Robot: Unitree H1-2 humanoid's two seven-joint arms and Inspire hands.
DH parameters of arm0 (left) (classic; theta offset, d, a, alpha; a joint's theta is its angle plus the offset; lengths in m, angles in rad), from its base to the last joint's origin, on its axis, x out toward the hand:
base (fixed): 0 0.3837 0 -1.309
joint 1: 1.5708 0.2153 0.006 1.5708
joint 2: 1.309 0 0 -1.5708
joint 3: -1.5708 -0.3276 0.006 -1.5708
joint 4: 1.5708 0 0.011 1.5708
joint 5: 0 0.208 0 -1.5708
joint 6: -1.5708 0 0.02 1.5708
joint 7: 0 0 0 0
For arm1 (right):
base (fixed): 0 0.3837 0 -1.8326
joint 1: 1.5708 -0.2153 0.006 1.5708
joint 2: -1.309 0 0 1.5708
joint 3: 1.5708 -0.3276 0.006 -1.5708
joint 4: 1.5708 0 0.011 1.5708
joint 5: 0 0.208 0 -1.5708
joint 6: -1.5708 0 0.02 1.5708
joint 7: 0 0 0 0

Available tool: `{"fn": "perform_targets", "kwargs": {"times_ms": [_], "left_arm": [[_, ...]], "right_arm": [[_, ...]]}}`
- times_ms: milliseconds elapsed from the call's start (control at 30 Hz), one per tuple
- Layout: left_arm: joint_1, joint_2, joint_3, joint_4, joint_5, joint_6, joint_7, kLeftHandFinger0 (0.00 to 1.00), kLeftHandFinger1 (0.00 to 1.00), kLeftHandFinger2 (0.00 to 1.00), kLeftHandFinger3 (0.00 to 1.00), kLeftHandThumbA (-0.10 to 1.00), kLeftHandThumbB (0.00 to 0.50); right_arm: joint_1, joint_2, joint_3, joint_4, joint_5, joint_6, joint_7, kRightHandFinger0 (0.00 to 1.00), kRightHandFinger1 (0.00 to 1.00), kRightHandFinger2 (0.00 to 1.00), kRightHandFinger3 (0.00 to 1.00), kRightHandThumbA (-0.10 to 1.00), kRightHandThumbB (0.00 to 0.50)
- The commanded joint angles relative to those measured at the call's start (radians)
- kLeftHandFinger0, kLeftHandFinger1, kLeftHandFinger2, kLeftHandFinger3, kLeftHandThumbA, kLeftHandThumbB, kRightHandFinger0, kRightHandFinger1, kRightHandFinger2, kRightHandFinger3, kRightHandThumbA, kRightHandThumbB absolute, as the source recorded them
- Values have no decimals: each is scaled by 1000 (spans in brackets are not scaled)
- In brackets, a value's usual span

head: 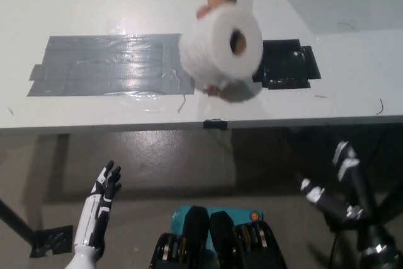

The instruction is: A person hands over a roll of toilet paper to the robot , and the robot inserts its right thumb into the hole in the centre to grab the roll, and then places it on the balck area on the desk.

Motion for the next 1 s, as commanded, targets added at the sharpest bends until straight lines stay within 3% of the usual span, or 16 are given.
{"fn": "perform_targets", "kwargs": {"times_ms": [0,67,200,333,500,567,633,733,967], "left_arm": [[-18,14,6,-21,5,-32,2,1000,1000,1000,1000,952,160],[-15,15,6,-16,3,-41,-1,1000,1000,1000,1000,949,147],[-10,15,6,-23,14,-39,6,1000,1000,1000,1000,951,140],[-16,16,7,-20,10,-34,4,1000,1000,1000,1000,946,151],[-23,21,11,-18,20,-33,11,1000,1000,1000,1000,949,131],[-23,23,7,-23,27,-30,8,1000,1000,1000,1000,966,132],[-22,23,6,-28,24,-26,4,1000,1000,1000,1000,968,135],[-24,22,4,-29,22,-26,1,1000,1000,1000,1000,970,141],[-26,20,-2,-36,35,-22,1,1000,1000,1000,1000,979,150]], "right_arm": [[-91,-66,-36,-127,60,108,43,1000,1000,1000,1000,772,190],[-136,-93,-41,-137,71,142,60,1000,1000,1000,1000,762,200],[-235,-157,-23,-108,71,222,107,1000,1000,1000,1000,895,270],[-380,-211,8,-42,86,314,178,1000,1000,1000,1000,973,265],[-553,-246,38,21,95,430,243,1000,1000,1000,1000,930,287],[-663,-290,87,96,50,478,301,1000,1000,1000,1000,968,364],[-730,-306,119,160,31,488,330,1000,1000,1000,1000,964,387],[-831,-326,177,237,7,530,382,1000,1000,1000,1000,997,370],[-1053,-245,236,558,-14,565,395,1000,1000,1000,1000,875,405]]}}
